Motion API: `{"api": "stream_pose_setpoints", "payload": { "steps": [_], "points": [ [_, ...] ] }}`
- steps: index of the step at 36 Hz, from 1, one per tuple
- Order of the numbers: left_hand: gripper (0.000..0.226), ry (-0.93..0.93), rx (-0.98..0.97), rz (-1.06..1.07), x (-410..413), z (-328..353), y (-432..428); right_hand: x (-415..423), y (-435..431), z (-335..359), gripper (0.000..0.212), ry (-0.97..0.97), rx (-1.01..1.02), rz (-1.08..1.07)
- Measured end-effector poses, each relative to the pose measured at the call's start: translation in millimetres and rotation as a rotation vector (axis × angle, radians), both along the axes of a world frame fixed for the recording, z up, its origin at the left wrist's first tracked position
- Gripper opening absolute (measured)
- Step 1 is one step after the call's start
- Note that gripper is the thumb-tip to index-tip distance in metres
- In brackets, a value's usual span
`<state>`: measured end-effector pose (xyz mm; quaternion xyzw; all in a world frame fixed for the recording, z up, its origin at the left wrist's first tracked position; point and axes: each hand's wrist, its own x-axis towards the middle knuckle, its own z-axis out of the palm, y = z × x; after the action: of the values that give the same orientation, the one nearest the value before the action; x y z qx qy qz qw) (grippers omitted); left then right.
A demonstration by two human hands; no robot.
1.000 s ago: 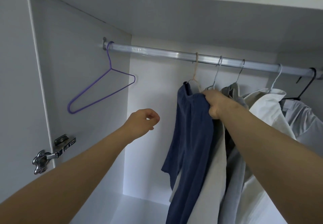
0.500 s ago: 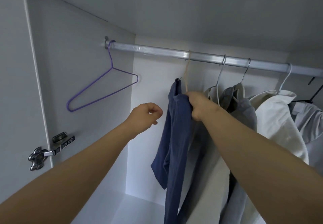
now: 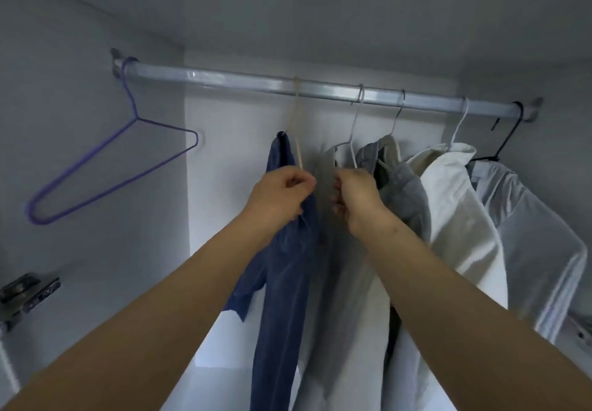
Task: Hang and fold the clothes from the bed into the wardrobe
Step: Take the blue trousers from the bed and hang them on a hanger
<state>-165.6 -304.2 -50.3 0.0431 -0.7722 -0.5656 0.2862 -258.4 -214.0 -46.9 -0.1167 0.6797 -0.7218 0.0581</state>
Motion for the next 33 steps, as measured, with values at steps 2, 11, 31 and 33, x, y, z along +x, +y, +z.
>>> {"api": "stream_pose_setpoints", "payload": {
  "steps": [2, 11, 31, 33],
  "points": [
    [0.017, 0.014, 0.022, -0.089, -5.9, 7.3, 13.0, 5.7, 15.3, 3.8, 0.008, 0.021, -0.023, -0.049],
    [0.014, -0.009, 0.067, -0.42, -12.8, 12.6, 91.6, 63.6, 111.7, 10.4, 0.014, 0.104, -0.081, -0.42],
    [0.015, -0.27, -0.011, -1.385, 175.1, -55.7, 423.0, 348.7, 397.1, -69.2, 0.009, -0.101, -0.172, -1.378],
    [0.014, -0.298, -0.016, -1.455, 203.9, -61.8, 455.4, 382.3, 424.8, -79.5, 0.009, -0.116, -0.194, -1.453]
  ]
}}
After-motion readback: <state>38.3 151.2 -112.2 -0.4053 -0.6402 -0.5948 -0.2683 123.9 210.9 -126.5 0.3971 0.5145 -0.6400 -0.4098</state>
